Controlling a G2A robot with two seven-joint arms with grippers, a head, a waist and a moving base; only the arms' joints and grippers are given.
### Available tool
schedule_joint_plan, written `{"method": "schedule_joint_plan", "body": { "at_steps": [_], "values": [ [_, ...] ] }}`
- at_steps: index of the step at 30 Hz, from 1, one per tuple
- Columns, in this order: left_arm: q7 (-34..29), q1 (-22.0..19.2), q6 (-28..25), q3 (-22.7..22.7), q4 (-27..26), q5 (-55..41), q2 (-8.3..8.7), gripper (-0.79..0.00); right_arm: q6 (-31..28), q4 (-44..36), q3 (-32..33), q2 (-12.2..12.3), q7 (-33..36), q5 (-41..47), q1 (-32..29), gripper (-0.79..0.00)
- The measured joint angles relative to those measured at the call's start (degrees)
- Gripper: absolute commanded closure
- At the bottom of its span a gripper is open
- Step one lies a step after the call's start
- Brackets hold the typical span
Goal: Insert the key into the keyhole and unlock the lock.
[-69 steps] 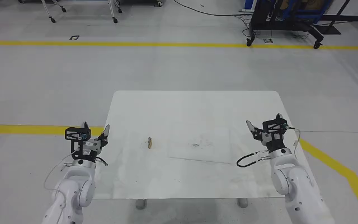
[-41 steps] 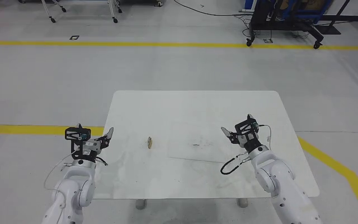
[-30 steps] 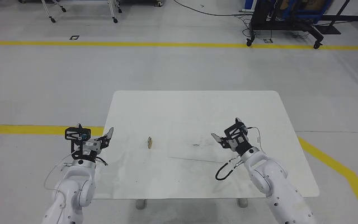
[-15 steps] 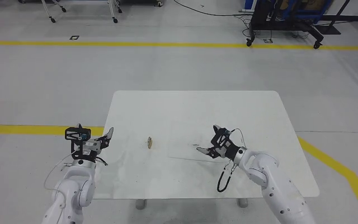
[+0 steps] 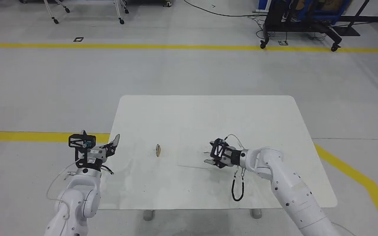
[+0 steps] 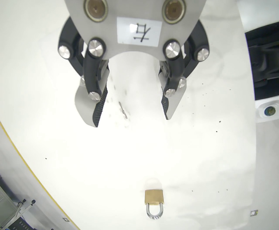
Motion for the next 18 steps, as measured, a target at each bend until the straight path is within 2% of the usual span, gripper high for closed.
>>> {"method": "schedule_joint_plan", "body": {
  "at_steps": [2, 8, 11, 18],
  "values": [
    [0.0, 0.0, 0.0, 0.0, 0.0, 0.0, 0.00, -0.785, -0.2, 1.7, -1.6, -0.3, 1.3, -0.5, 2.0, -0.551],
    [0.0, 0.0, 0.0, 0.0, 0.0, 0.0, 0.00, -0.785, 0.4, 6.0, -5.2, -1.2, 4.3, -0.2, 6.6, -0.388],
    [0.0, 0.0, 0.0, 0.0, 0.0, 0.0, 0.00, -0.785, 0.3, 7.6, -6.5, -1.5, 5.0, 0.3, 8.2, -0.379],
    [0.0, 0.0, 0.0, 0.0, 0.0, 0.0, 0.00, -0.785, -0.9, 10.6, -9.0, -1.9, 6.5, -0.1, 10.8, -0.280]
  ]
}}
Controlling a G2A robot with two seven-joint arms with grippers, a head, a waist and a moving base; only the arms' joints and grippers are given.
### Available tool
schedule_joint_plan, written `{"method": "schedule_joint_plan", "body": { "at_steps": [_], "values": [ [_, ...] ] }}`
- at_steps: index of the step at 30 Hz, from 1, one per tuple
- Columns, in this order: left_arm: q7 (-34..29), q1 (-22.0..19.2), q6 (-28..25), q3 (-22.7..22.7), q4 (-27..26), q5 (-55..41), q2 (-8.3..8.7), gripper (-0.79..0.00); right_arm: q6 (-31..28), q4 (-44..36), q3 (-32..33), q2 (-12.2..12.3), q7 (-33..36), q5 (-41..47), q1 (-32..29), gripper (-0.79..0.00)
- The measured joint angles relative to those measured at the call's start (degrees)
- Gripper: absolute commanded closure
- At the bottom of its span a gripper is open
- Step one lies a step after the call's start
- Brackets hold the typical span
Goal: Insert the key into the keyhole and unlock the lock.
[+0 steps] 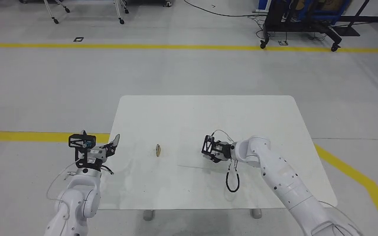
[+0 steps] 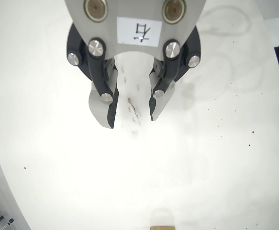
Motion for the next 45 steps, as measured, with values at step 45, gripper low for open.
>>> {"method": "schedule_joint_plan", "body": {
  "at_steps": [45],
  "values": [
    [0.0, 0.0, 0.0, 0.0, 0.0, 0.0, 0.00, -0.785, -7.9, -11.5, 16.8, 4.9, -8.1, 45.5, -14.2, 0.000]
  ]
}}
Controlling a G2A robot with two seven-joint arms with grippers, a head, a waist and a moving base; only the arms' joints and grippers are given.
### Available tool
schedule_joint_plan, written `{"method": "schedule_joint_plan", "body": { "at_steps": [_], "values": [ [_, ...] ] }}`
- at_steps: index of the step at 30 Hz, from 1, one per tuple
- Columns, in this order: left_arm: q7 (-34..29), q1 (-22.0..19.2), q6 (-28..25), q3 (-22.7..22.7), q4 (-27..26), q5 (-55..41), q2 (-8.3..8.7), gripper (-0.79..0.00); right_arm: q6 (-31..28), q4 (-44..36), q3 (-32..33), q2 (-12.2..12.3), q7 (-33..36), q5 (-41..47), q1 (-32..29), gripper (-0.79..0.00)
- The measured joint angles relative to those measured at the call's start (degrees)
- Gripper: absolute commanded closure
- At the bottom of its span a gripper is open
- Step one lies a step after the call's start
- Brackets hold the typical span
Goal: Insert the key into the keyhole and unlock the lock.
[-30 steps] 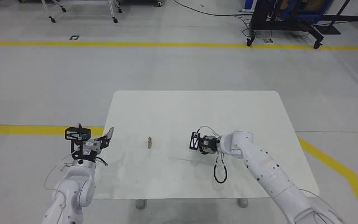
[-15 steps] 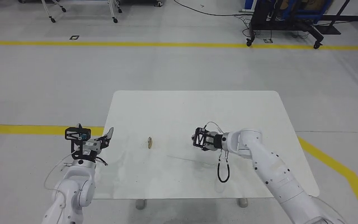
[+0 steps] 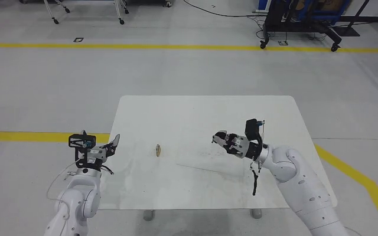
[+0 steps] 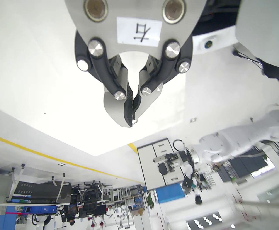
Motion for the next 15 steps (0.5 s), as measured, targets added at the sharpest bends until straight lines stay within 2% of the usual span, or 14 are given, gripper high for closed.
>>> {"method": "schedule_joint_plan", "body": {
  "at_steps": [11, 12, 15],
  "values": [
    [-0.5, -0.1, -0.6, 0.4, 0.0, -0.6, 0.00, -0.785, 0.0, 0.0, 0.0, 0.0, 0.3, 0.8, 0.1, 0.000],
    [-1.4, -0.4, -2.1, 0.8, 0.1, -1.7, 0.01, -0.785, 0.0, 0.0, 0.0, 0.0, 0.2, 0.8, 0.1, 0.000],
    [-7.1, -2.8, -10.6, 2.5, 0.6, -6.6, 0.09, -0.785, 0.1, 0.5, -0.9, -0.2, -1.1, 3.9, -0.4, 0.000]
  ]
}}
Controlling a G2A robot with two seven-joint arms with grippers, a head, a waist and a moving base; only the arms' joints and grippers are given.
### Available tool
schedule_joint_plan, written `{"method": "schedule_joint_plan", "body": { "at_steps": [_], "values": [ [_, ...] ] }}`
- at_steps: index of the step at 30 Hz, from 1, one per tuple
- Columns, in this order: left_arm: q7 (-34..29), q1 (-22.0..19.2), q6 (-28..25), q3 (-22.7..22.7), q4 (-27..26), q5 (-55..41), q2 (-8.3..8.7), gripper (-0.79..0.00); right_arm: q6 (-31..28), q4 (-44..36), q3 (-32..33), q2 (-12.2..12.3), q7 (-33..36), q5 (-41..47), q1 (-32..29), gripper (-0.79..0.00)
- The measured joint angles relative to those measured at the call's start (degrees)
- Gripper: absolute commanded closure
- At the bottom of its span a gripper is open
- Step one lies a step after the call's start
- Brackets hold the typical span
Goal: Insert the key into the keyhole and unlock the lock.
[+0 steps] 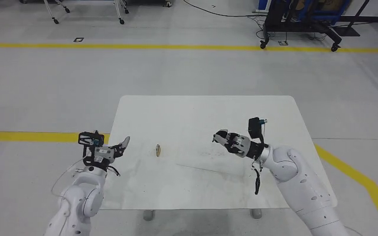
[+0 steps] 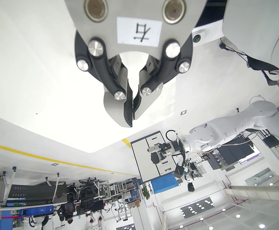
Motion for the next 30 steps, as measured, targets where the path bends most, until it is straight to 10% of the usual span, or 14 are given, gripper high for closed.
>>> {"method": "schedule_joint_plan", "body": {
  "at_steps": [12, 19, 30],
  "values": [
    [-24.4, -15.4, -24.1, 12.6, 7.2, -36.7, -0.77, -0.785, -2.9, 7.9, -6.8, -0.2, 7.7, 21.5, 4.7, 0.000],
    [-48.5, -29.5, -34.6, 21.5, 24.6, -79.0, -1.17, -0.785, -2.9, 10.2, -12.8, -0.7, 15.0, 32.5, 7.9, 0.000],
    [-50.3, -40.3, -36.3, 34.9, 36.0, -91.9, -1.05, -0.376, -2.9, 15.1, -18.7, -1.8, 22.1, 39.1, 13.3, 0.000]
  ]
}}
